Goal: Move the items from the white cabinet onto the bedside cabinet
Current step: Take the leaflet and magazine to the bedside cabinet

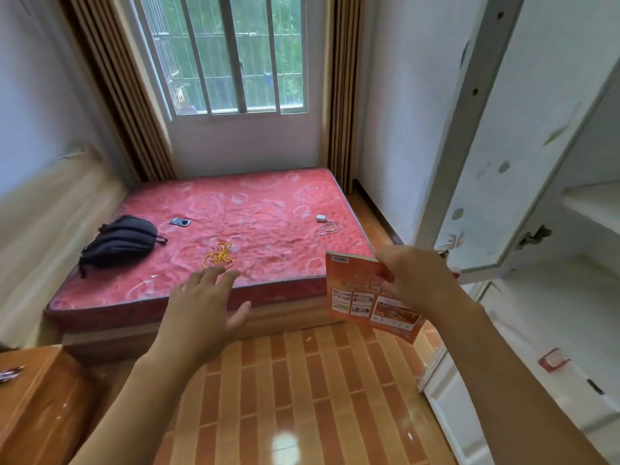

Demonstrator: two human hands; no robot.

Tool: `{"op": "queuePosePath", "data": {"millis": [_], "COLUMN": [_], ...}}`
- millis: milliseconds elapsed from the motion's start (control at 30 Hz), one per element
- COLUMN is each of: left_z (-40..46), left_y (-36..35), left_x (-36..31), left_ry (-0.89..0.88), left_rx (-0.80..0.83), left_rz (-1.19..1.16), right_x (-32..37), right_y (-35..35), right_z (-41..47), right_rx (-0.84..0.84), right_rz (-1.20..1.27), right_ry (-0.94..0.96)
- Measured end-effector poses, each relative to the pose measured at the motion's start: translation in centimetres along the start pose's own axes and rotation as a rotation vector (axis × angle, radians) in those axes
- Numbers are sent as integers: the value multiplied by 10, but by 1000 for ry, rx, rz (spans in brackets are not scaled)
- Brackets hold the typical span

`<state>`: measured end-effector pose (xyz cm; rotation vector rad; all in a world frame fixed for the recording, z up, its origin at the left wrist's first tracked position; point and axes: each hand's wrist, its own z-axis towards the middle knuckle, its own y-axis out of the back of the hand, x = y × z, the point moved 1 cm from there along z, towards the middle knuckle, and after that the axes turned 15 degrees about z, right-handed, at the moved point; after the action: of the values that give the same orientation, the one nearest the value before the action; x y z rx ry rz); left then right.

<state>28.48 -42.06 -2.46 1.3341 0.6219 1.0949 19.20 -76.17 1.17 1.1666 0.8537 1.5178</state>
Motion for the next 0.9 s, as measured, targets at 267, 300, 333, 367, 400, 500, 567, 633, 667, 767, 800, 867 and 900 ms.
{"op": "queuePosePath", "data": {"millis": [267, 300, 333, 367, 400, 500, 567, 633, 667, 767, 800, 867, 900], "left_z": [-65, -73, -82, -92, -102, -135, -157, -177, -186, -210, -216, -227, -232], "left_y": [-37, -41, -45, -49, -52, -60, -63, -67, -68, -74, -76, -82, -85], "left_x": [164, 184, 203, 222, 241, 295, 329, 360, 374, 411, 420, 438, 446], "left_ry": [181, 198, 216, 237, 262, 334, 386, 434, 458, 529, 547, 584, 608], "left_rx": [22, 25, 30, 36, 41, 50, 56, 69, 76, 76, 79, 100, 115], "left_rz": [-21, -23, -23, -23, -20, -11, -8, -8, -6, -10, -8, 1, 7], "right_x": [152, 173, 194, 216, 238, 298, 335, 371, 389, 438, 451, 478, 491], "right_y": [-61, -70, -78, -87, -96, -118, -132, -146, -153, -175, -181, -193, -200], "right_z": [64, 72, 80, 86, 93, 111, 123, 136, 143, 162, 168, 179, 185], "right_rx": [77, 83, 88, 96, 106, 122, 133, 162, 173, 213, 229, 249, 256], "right_rz": [92, 104, 119, 138, 158, 225, 281, 325, 337, 342, 349, 360, 363], "right_ry": [139, 163, 187, 208, 229, 278, 318, 362, 385, 459, 484, 535, 557]}}
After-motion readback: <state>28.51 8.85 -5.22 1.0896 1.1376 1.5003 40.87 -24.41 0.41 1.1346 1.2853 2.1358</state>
